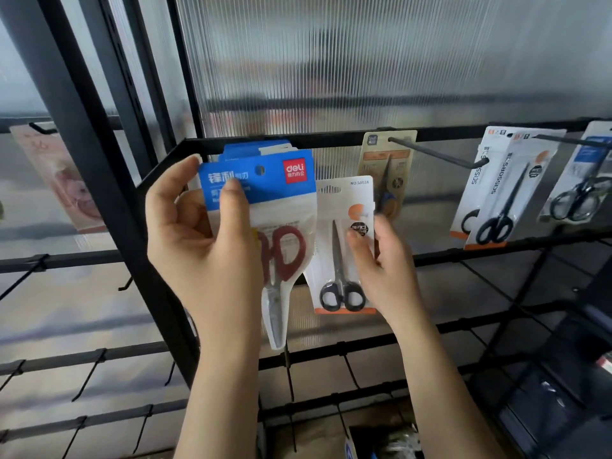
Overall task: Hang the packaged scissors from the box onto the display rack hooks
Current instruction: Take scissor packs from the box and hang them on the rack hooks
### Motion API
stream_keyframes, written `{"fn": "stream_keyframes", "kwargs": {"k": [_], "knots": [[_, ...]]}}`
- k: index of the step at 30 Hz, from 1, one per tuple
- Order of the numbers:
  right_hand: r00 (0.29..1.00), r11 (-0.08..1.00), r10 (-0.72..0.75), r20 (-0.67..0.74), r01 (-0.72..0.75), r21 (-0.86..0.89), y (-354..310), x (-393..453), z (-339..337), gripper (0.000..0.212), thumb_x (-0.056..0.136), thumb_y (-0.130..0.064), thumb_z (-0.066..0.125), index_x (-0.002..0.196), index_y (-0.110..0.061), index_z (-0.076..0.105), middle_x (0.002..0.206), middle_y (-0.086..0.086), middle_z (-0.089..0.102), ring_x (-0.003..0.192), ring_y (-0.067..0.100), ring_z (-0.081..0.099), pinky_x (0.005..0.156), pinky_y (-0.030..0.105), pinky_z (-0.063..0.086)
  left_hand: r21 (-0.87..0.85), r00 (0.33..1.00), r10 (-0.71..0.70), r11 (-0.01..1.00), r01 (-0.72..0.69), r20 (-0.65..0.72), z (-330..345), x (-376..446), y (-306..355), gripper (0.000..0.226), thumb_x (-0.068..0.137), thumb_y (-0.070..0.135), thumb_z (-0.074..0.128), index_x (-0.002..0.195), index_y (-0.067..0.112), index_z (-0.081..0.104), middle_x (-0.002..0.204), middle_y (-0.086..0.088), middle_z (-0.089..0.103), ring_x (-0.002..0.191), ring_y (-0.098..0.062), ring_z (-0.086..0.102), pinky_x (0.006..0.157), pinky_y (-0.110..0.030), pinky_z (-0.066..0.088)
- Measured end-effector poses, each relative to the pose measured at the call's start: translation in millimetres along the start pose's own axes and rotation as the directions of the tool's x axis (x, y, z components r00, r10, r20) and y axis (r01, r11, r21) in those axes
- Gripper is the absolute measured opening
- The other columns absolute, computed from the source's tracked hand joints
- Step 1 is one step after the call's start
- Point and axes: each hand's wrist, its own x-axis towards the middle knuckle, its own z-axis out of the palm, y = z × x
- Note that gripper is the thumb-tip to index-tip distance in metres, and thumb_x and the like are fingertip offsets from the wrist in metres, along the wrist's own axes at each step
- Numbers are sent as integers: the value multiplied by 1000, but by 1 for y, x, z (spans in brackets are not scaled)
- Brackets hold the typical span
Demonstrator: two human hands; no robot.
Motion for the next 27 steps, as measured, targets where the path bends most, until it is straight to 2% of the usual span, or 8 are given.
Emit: {"fn": "stream_keyframes", "kwargs": {"k": [4,10,15,19,22,25,27], "knots": [[1000,1000,-4,0,4,-4,1,0,1,16,96,-9,50,109,-3,56,104,-19,60,95,-17,56,76,1,40,-13,1000,-10,1000,10,11,0,1,-3,23,87,6,60,109,14,55,74,6,52,62,1,48,63,-13,41],[1000,1000,10,14,-10,-9,2,1,2,14,96,-10,50,108,-9,55,103,-23,59,96,-19,55,76,1,41,27,998,-25,999,23,57,-2,0,-11,26,89,6,60,113,13,53,65,15,48,56,2,44,56,-16,39],[1000,999,7,-3,-7,-47,7,2,4,14,95,-8,51,108,-8,57,103,-20,61,97,-16,56,79,2,40,18,995,-69,998,68,76,2,4,-20,25,91,6,59,111,17,49,68,8,50,53,4,48,56,-11,41],[1000,998,0,-18,-2,-68,5,2,3,12,95,-7,52,100,-17,54,99,-24,60,92,-17,57,76,1,40,48,987,-134,990,130,88,2,12,-28,26,90,11,61,108,24,48,73,7,58,60,3,56,59,-16,46],[999,997,3,-35,-6,-73,4,0,0,12,95,-7,52,101,-18,54,99,-26,59,91,-19,56,75,0,38,36,975,-198,980,195,99,2,15,-36,31,89,13,64,113,21,46,81,6,65,73,1,65,64,-17,50],[998,996,12,-55,-16,-87,3,-2,-3,14,95,-9,52,103,-20,54,100,-26,59,91,-18,55,75,0,38,59,978,-183,982,178,97,4,8,-43,38,86,14,67,115,19,43,83,9,63,75,-1,63,69,-19,50],[996,994,8,-88,-17,-108,4,-5,-5,16,95,-7,52,101,-22,53,93,-24,59,85,-19,54,72,0,37,86,988,-144,986,140,47,5,-1,-48,42,84,11,69,112,17,39,92,11,55,83,0,58,74,-18,48]]}}
